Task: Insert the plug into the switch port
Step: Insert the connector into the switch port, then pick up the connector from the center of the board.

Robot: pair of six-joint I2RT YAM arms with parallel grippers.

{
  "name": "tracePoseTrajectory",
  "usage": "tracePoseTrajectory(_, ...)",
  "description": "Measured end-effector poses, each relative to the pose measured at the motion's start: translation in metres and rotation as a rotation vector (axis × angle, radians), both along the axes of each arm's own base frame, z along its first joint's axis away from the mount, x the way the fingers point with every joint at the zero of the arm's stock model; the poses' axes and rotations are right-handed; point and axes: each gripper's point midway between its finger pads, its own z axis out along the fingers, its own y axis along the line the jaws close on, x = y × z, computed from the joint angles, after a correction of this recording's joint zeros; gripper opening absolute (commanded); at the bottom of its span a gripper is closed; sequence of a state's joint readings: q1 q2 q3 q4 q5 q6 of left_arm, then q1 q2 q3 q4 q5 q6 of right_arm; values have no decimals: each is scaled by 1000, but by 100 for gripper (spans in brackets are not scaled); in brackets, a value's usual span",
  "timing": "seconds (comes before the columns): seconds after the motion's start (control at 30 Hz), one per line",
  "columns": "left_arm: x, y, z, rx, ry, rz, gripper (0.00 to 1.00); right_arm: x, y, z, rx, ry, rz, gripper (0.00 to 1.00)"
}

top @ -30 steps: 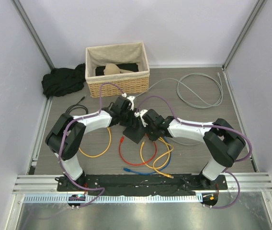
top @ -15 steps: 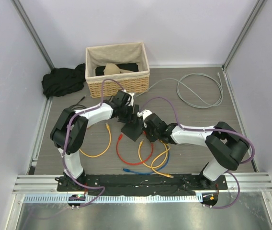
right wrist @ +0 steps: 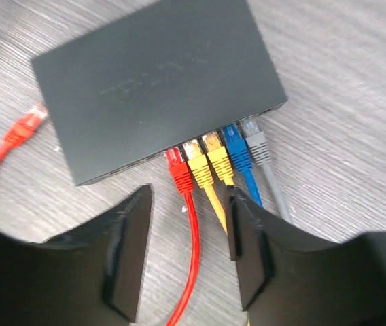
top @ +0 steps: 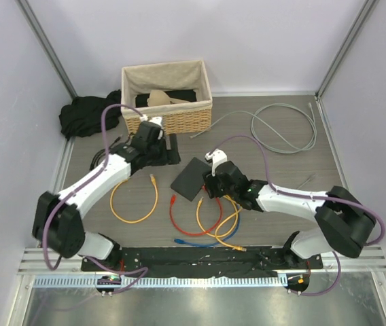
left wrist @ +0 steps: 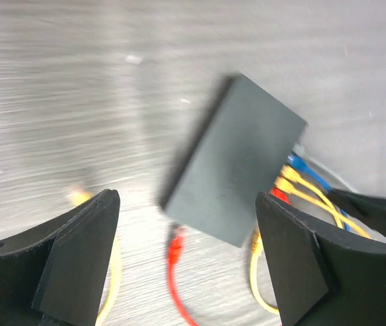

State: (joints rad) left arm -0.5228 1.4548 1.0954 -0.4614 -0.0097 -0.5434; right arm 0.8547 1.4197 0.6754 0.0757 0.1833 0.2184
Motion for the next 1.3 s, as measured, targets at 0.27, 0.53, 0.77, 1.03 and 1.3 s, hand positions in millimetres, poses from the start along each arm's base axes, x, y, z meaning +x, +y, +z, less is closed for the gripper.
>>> tracePoseTrajectory(0.27,-23,73,-22,116,45,170,83,-11,-10,36,109,-60,-13,72)
tracePoseTrajectory(0.53,-40,167,-61,204,208,391,80,-31,-19,32,169,-31,-2,73)
tracePoseTrajectory(0.77,-49,205,-104,223,402,483,73,-38,-19,30,192,-19,15,74)
tracePoseTrajectory(1.03,-56,218,-118,229,494,504,64,-43,-18,30,215,-18,30,74)
tracePoseTrajectory(1.3,-56,219,-114,237,498,494,66,-44,-17,30,225,-15,35,74)
